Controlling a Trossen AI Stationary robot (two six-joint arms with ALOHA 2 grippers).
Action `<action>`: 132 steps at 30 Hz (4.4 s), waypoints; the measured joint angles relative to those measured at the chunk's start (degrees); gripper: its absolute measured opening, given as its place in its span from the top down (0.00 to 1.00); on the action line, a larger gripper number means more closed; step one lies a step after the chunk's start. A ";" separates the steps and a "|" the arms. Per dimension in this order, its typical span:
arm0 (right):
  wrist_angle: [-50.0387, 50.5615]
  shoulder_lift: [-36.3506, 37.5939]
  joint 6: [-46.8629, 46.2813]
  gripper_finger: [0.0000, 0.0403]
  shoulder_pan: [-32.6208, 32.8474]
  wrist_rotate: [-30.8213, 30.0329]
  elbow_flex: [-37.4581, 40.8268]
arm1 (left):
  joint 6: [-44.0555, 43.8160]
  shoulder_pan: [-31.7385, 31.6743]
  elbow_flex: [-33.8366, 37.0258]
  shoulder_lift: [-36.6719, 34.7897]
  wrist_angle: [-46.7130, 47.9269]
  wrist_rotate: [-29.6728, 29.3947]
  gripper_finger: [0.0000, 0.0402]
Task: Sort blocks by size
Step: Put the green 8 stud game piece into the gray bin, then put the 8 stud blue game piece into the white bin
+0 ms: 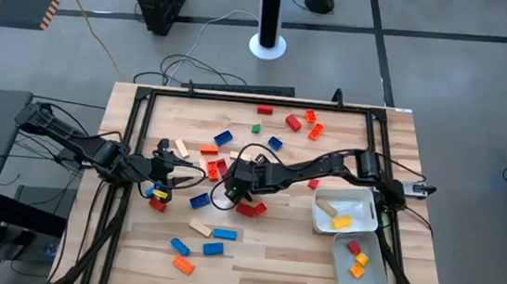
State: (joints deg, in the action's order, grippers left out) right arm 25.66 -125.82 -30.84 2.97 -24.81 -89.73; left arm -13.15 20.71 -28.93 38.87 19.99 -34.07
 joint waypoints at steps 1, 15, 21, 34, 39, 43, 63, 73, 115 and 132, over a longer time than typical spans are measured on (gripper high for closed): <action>0.17 0.00 1.00 0.39 -0.12 0.02 0.00 | 0.00 0.00 0.00 0.00 0.09 0.01 0.53; 2.41 0.57 9.43 0.60 -2.42 6.66 1.19 | 0.37 0.00 0.00 0.00 0.24 0.09 0.53; 14.35 7.06 10.81 0.60 -1.76 7.66 1.48 | 0.46 0.00 0.00 0.01 0.27 0.09 0.53; 37.02 35.18 -10.41 0.59 13.88 14.75 10.98 | -0.44 0.00 3.93 0.57 -4.69 0.06 0.53; 40.06 43.35 -33.86 0.59 26.73 19.20 18.04 | -0.83 0.00 4.00 0.56 -6.22 0.01 0.53; 39.78 45.11 -51.09 0.59 37.69 19.95 22.53 | -0.87 0.00 4.00 0.55 -7.08 0.01 0.53; 43.89 41.97 -68.64 0.41 43.52 26.10 23.23 | 4.56 -0.07 4.00 0.57 -11.98 -0.04 0.53; 54.77 41.99 -39.02 0.43 26.62 1.86 15.57 | 9.68 -0.15 3.98 0.55 -14.22 -0.67 0.53; -15.14 40.48 26.41 0.43 0.00 -6.24 30.29 | -18.49 -24.50 -14.80 37.33 41.53 27.70 0.62; -15.42 40.48 27.82 0.43 1.72 -5.84 30.29 | -29.57 -20.04 -12.43 33.78 47.50 32.57 0.31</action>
State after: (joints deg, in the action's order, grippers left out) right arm 10.24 -85.34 -3.03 4.69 -30.65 -59.44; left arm -42.72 0.67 -41.36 72.66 67.49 -1.50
